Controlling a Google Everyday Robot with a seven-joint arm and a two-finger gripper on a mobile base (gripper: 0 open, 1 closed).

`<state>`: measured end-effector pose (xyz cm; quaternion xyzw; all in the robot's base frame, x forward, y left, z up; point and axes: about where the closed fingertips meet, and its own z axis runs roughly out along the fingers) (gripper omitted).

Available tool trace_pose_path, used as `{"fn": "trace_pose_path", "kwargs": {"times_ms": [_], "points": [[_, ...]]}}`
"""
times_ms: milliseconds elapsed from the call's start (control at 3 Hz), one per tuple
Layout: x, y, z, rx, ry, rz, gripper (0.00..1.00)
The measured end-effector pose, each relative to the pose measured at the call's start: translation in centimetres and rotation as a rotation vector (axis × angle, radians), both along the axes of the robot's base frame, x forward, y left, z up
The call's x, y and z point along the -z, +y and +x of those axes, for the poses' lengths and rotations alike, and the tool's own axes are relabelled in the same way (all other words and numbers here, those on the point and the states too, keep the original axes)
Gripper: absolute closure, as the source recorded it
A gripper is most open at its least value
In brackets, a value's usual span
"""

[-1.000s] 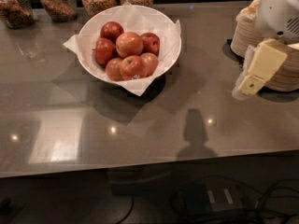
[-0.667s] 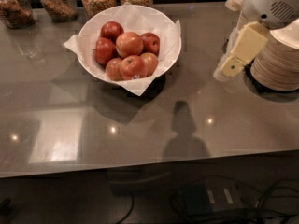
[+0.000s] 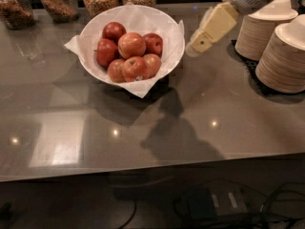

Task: Pick apple from white bowl

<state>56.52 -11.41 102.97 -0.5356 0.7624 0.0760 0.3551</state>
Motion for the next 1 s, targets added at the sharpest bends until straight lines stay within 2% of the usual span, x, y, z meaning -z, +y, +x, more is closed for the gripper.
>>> {"fn": "trace_pose_path", "kwargs": {"times_ms": [333, 667, 1000], "points": [[0.6, 4.3, 3.2, -0.063, 0.031, 0.057, 0.0], [0.7, 8.9, 4.9, -0.174, 0.052, 0.074, 0.0], [0.7, 8.9, 4.9, -0.174, 0.052, 0.074, 0.0]]}}
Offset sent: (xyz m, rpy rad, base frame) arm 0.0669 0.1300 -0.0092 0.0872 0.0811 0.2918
